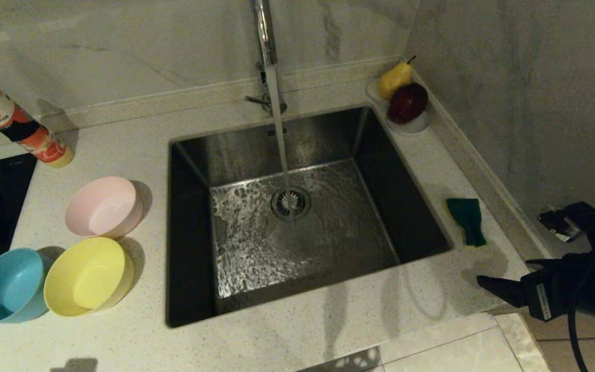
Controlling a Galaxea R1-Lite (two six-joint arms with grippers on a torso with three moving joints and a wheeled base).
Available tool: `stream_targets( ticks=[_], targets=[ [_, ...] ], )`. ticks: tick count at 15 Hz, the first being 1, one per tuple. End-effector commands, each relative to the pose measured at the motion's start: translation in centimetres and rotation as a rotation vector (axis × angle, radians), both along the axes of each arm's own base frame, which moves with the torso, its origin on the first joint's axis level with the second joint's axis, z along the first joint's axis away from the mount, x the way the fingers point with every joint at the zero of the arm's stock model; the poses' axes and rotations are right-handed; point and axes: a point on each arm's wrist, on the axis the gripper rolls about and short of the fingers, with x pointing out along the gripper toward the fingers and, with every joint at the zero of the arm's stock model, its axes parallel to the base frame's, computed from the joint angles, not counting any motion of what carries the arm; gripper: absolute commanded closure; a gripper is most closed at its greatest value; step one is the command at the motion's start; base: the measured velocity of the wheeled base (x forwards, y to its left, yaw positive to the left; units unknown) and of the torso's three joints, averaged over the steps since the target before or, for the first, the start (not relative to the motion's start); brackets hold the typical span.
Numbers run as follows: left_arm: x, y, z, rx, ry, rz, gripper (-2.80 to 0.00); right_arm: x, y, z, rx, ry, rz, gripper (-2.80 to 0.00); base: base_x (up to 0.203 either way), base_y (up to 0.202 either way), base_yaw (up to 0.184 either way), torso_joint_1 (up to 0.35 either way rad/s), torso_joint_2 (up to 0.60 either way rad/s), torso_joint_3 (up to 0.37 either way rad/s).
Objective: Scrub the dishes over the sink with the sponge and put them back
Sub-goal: Pick up a bowl and the sponge
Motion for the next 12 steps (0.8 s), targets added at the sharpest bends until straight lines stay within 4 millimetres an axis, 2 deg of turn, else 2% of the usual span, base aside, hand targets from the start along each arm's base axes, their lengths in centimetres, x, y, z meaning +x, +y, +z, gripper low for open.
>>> stream_targets(
  ticks=[1,12],
  targets=[
    [0.0,0.0,0.0,0.000,0.001,0.001,0.00,0.7,0.2,-0.5,-0.005,0.011,0.002,-2.80,0.000,0.000,0.000,0.000,0.00,0.000],
    [0.0,0.0,0.0,0.000,0.001,0.002,0.00,2.4,1.2,-1.9,-0.089,0.011,0.008,-2.80,0.000,0.000,0.000,0.000,0.00,0.000]
  ],
)
